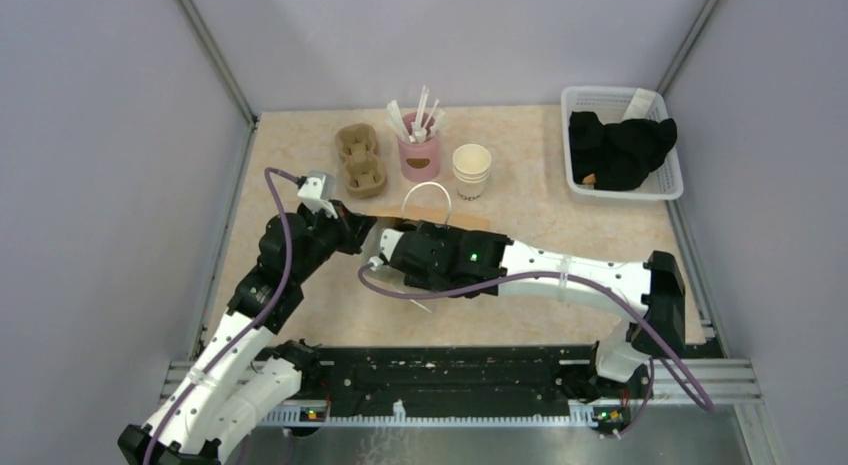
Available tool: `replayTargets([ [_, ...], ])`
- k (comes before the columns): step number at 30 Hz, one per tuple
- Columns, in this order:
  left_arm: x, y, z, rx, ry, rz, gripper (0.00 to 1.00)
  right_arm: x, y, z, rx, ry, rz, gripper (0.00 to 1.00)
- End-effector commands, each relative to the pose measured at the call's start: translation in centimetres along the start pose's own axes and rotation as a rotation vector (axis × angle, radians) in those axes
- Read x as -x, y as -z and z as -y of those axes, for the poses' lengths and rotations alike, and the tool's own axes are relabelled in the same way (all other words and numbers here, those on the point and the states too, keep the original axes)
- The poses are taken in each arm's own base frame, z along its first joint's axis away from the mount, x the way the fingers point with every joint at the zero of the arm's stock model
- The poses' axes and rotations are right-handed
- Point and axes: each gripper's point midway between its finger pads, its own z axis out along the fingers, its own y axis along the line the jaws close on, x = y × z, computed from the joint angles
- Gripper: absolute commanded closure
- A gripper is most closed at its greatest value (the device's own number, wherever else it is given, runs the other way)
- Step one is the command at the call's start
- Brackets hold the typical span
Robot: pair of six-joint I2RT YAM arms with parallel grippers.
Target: Pack the takeout coffee
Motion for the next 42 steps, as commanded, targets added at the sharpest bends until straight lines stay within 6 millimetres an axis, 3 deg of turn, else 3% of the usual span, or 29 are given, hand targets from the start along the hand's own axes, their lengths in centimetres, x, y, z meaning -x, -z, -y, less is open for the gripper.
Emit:
replayTargets([
  [1, -0.2, -0.2, 0.8, -0.045, 0.001, -0.010, 1.00, 1.0, -0.7, 1.8, -0.050, -0.045, 0.061, 0.81],
  [9, -1.1, 0.5, 0.5, -0.041, -0.060, -0.058, 1.00, -0.2, -2.3, 1.8, -0.065, -0.082, 0.082, 0.82],
  [15, -1.5, 0.7, 0.3, -0.041, -0.094, -0.082, 1.00, 0.2, -2.1, 2.4, -0.094, -0.125, 0.136, 0.84],
  [27, -1.1, 0.8, 0.5, -0.051, -0.130, -0.091, 1.00, -1.5, -3.0, 3.3, -0.098, -0.162, 0.138, 0.85],
  [42, -0.4, 0.5, 0.6, -0.040, -0.138, -0.111, 1.00, -3.3, -3.9, 4.5, -0.186, -0.082, 0.048, 0.86],
])
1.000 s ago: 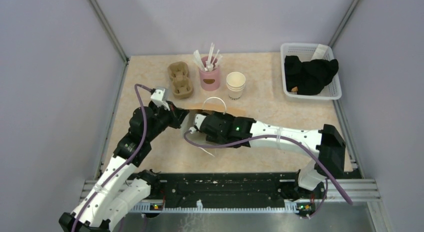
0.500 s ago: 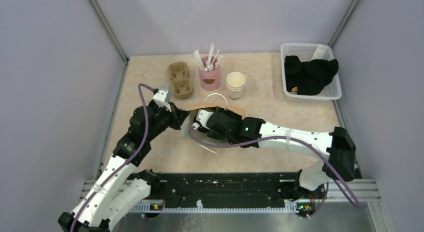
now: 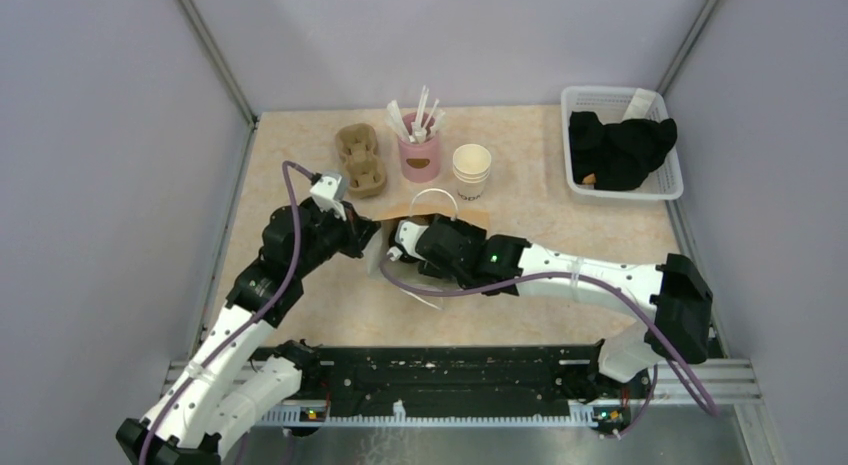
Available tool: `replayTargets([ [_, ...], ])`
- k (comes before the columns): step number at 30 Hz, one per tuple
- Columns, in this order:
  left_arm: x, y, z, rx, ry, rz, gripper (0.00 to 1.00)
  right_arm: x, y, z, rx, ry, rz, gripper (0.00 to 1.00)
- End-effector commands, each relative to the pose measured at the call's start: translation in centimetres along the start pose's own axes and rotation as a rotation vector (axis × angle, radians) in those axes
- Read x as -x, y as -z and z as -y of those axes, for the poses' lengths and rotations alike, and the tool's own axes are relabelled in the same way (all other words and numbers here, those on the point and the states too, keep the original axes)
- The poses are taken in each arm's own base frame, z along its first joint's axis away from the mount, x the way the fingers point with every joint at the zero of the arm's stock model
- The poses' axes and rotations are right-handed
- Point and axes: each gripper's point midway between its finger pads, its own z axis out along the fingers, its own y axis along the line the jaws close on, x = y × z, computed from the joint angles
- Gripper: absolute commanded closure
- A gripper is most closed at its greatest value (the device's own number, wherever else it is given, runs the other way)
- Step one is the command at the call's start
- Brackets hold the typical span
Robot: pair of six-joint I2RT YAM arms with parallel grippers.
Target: Pack the takeout coffee
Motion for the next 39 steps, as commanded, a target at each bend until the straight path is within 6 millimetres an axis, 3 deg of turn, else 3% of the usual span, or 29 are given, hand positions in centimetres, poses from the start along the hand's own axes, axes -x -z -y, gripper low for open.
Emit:
replayTargets([
  [1, 0.5, 0.3, -0.1, 0.015, -0.021, -0.020, 1.00, -0.5, 0.5, 3.0, -0.108, -0.023, -0.017, 0.86],
  [8, 0.7, 0.2, -0.1, 0.018, -0.023, -0.028, 1.00, -0.4, -0.5, 3.5, -0.132, -0.031, -0.018, 0.85],
  [13, 0.7, 0.3, -0.6, 0.052, -0.019, -0.046, 1.00, 0.3, 0.2, 4.2, -0.123, -0.042, -0.025, 0.85],
  [20, 1.6, 0.2, -1.0, 0.087, -0.023, -0.048, 1.00, -0.7, 0.1, 2.9, -0.051, 0.000, -0.071, 0.85],
  [27, 2.2, 0.1, -0.8, 0.097, -0.005, -0.075, 1.00, -0.4, -0.2, 3.0, -0.064, -0.012, -0.069, 0.85],
  [31, 1.7, 0.0, -0.7, 0.086, 0.000, -0.086, 1.00, -0.1, -0.9, 3.0, -0.071, -0.049, -0.022, 0.85],
  [39, 1.7, -0.1, -0.5, 0.077, 0.002, -0.103, 1.00, -1.4, -3.3, 3.1, -0.080, -0.083, -0.006, 0.85],
])
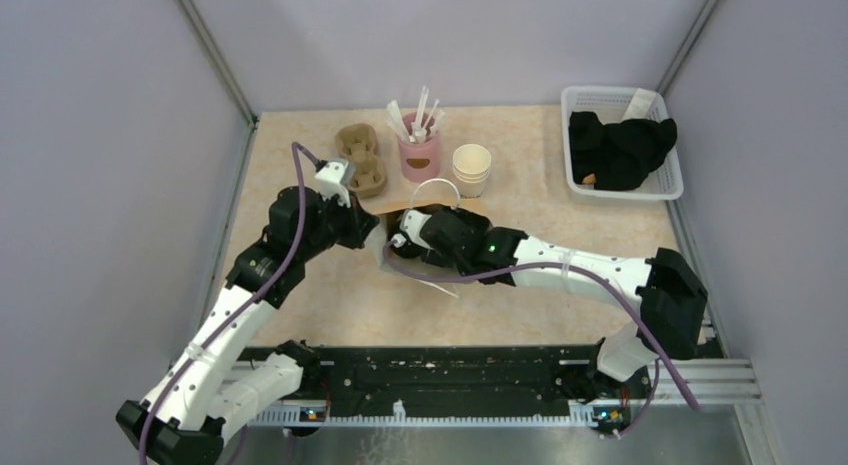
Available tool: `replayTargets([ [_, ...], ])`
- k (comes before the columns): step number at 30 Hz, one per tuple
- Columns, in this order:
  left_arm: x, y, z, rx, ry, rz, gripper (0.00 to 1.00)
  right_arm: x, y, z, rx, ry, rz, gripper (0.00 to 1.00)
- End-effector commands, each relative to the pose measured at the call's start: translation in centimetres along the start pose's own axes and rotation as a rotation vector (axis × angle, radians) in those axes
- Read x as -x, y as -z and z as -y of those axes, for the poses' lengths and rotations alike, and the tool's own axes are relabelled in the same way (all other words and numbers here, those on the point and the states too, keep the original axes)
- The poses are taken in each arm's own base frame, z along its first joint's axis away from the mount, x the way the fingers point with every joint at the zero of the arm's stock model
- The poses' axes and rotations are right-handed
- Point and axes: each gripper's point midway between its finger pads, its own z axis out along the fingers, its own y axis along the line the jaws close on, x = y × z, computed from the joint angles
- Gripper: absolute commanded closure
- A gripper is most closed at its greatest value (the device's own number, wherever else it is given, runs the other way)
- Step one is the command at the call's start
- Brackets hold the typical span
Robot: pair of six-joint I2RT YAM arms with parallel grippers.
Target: Pack the takeout coffee
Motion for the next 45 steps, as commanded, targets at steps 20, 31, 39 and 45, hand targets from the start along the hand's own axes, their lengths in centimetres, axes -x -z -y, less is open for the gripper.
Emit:
replayTargets([
  [20, 0.8, 0.6, 0.5, 0.056, 0.089, -0.181, 1.00, 1.4, 0.4, 0.1, 0.190, -0.091, -0.043, 0.80],
  [31, 0.9, 2.3, 1.6, 0.081, 0.206, -0.297, 1.00, 0.6, 2.4, -3.4, 0.409, -0.143, -0.155, 0.78],
  [39, 0.4, 0.6, 0.8, 0.137, 0.237, -0.373, 1.00, -0.6, -0.2, -4.3, 0.372, -0.102, -0.219, 0.78],
  [45, 1.3, -1.0, 0.0, 0.162, 0.233, -0.354, 1.00, -1.5, -2.4, -5.3, 0.347, -0.085, -0.224, 0.79],
])
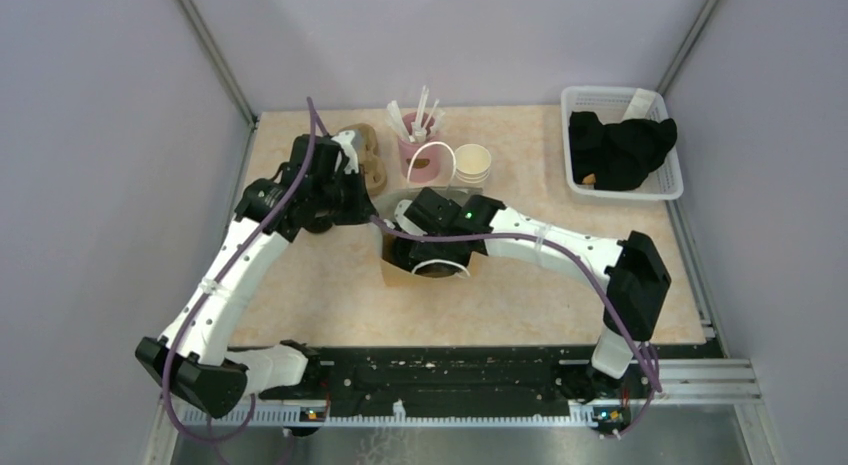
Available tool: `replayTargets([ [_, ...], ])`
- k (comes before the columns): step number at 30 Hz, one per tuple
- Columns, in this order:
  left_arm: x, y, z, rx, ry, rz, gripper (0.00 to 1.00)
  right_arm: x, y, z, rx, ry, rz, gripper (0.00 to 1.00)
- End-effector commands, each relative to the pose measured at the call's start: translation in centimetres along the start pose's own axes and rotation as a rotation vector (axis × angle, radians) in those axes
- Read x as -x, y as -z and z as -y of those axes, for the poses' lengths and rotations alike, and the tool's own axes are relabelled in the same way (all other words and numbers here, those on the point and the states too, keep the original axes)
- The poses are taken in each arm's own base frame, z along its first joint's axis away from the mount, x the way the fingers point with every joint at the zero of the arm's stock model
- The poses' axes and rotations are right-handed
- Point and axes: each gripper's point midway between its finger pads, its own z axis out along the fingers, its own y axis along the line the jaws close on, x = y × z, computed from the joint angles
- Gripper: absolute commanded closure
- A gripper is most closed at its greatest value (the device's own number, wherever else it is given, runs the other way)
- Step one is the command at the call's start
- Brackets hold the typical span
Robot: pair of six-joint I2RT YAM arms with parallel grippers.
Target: Pack the takeout coffee
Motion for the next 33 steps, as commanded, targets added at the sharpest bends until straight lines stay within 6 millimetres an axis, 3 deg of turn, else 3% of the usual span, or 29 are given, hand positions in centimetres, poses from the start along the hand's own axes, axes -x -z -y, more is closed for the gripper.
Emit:
replayTargets([
  [1, 1.2, -0.5, -0.2, 0.026, 0.007, 0.012, 1.00, -1.8, -3.4, -0.6, 0.006, 0.003, -0.068, 0.79],
  [8, 1.8, -1.5, -0.3, 0.030, -0.001, -0.001, 1.00, -2.8, -5.2, -0.5, 0.046, -0.005, -0.082, 0.79],
  [14, 2.0, -1.6, -0.2, 0.026, -0.004, -0.003, 1.00, 1.8, -0.5, 1.6, 0.047, -0.080, 0.004, 0.69],
  [17, 1.8, -1.8, -0.5, 0.042, 0.003, -0.015, 0.99, 2.9, 1.8, 1.9, 0.050, -0.121, 0.042, 0.54],
  [20, 1.5, -1.9, -0.9, 0.057, 0.011, -0.030, 0.98, 3.3, 3.3, 1.7, 0.058, -0.148, 0.054, 0.39],
  [26, 1.1, -1.9, -1.0, 0.058, 0.019, -0.055, 0.96, 3.4, 5.0, 0.4, 0.043, -0.145, 0.037, 0.23],
  [33, 0.8, -1.7, -0.9, 0.056, 0.018, -0.072, 0.93, 3.9, 8.0, 0.8, 0.008, -0.214, 0.045, 0.15],
])
